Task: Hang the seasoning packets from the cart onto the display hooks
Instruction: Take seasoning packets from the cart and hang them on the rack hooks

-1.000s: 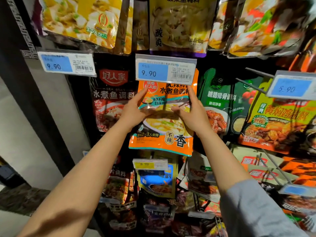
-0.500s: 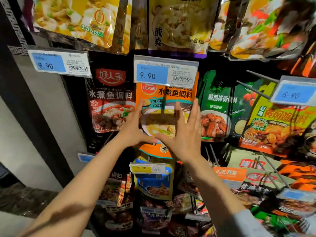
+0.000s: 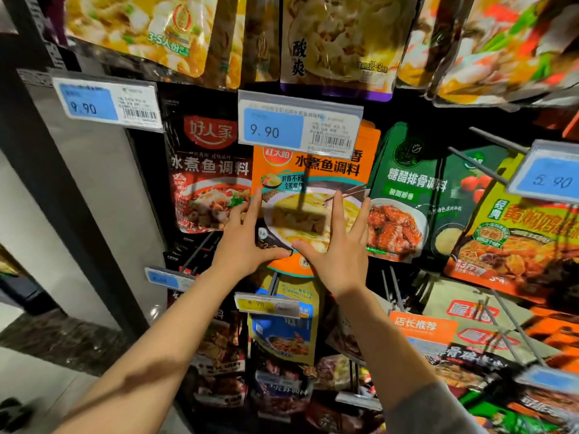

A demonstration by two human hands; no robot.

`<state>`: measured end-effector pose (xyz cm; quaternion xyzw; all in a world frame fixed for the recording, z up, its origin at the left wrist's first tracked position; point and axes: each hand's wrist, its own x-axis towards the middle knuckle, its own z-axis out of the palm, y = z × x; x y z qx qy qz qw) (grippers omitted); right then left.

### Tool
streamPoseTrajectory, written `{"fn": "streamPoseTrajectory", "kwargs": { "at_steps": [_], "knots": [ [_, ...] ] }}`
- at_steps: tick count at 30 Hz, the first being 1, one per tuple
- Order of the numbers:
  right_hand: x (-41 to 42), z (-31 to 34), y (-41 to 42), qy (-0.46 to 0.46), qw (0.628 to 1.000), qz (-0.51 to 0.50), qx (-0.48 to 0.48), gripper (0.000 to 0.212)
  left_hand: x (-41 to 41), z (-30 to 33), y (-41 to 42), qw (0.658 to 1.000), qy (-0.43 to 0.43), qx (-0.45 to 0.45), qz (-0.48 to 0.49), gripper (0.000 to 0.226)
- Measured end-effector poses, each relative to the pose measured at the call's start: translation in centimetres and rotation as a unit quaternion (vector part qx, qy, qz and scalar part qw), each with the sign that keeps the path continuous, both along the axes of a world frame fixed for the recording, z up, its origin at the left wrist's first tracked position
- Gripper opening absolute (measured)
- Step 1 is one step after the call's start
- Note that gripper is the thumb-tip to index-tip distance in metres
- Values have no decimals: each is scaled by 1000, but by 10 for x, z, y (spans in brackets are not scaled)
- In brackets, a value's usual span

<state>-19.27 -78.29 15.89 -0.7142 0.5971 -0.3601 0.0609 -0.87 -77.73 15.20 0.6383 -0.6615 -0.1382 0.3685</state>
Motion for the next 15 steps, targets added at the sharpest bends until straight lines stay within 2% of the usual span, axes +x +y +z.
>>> {"fn": "streamPoseTrajectory", "kwargs": {
  "at_steps": [2, 5, 7, 9, 12, 15],
  "knots": [
    [0, 0, 10, -36, 999, 20, -3, 100, 5, -4, 12, 1000, 11, -10, 9, 117],
    [2, 6, 30, -131, 985, 61, -98, 84, 10, -6, 37, 997, 36, -56, 44, 98],
    [7, 11, 43, -158, 976, 78, -126, 70, 13, -4, 56, 992, 52, -83, 76, 82],
    [16, 15, 53, -167, 972, 106, -123, 60, 17, 1, 75, 986, 66, -111, 103, 66],
    [33, 15, 65, -188, 958, 168, -136, 53, 30, 11, 105, 980, 36, -137, 140, 42],
    [56, 7, 83, -200, 940, 253, -107, 50, 51, 18, 140, 977, 46, -130, 162, 37]
  ]
}}
